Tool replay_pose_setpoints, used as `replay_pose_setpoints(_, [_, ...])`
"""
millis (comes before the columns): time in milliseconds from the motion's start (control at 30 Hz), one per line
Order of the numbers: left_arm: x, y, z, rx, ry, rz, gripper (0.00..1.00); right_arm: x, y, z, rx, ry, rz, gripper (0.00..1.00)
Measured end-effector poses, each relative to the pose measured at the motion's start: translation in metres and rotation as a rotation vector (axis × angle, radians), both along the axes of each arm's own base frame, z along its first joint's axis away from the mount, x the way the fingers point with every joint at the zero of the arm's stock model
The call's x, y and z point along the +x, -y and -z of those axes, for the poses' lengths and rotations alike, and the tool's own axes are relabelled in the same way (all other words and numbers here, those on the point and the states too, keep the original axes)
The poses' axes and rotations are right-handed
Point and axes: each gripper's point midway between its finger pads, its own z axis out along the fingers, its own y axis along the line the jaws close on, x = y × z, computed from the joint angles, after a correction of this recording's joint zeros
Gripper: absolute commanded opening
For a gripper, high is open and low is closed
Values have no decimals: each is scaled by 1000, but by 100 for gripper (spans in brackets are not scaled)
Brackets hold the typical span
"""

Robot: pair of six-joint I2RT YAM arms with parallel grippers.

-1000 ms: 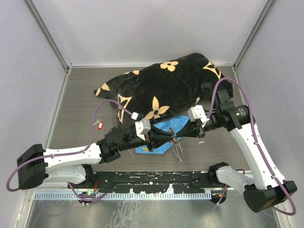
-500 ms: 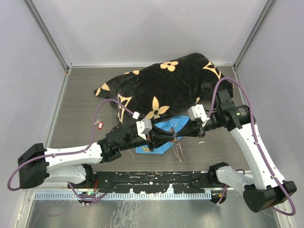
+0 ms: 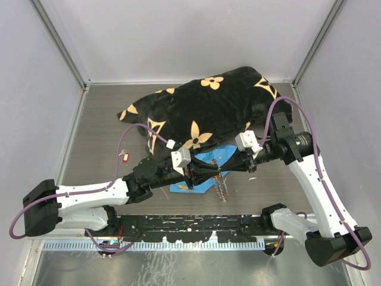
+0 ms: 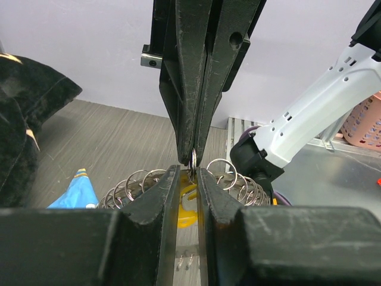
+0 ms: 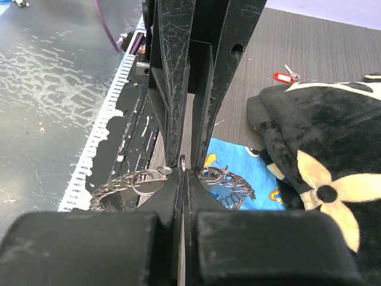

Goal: Remove the keys from the keyring
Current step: Remove the key from the keyring.

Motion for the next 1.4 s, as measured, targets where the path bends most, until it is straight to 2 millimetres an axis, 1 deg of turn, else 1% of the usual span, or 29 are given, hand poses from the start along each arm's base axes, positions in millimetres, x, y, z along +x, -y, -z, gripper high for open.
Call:
replay_pose_setpoints(233, [1,0,-1,-3,-1,-6,13,-1,-1,-2,9,-2,-4,1])
replay_pose_setpoints(267, [1,0,-2,-4,-1,-6,10,-1,-1,-2,9,-2,-4,1])
replay_pose_setpoints(333, [1,0,-2,-4,-1,-5,1,-1,-1,-2,11,-2,-5,1])
replay_pose_setpoints(533, [1,1,-1,10,-6,-4,0,-1,0,-1,8,-4,-3,1])
replay_pose_setpoints(600, [1,3,1,31,-14,-4,0,0,1,0,-2,-3,3,4])
replay_pose_setpoints(733, [2,3,2,90,-33,-9,0,0,2,3,-16,-3,8,14])
replay_pose_setpoints(867, [2,-1,3,151,-46,-18,0,0,1,3,-18,-3,6,27])
replay_pose_setpoints(1000, [1,-7,12,248,-74,-24,0,0,2,4,-29,-13,17,37])
replay_pose_setpoints(1067, [1,-10,16,302,-93,-24,0,1,2,4,-35,-18,27,39])
replay_pose_setpoints(1133, [1,-11,16,345,-107,-20,0,2,2,4,-42,-21,35,40])
replay_pose_setpoints(1300, [2,-9,2,435,-125,-1,0,4,2,4,-55,-34,53,41])
replay_pose_setpoints(1400, [1,-9,0,496,-142,15,0,6,1,4,-56,-40,58,40])
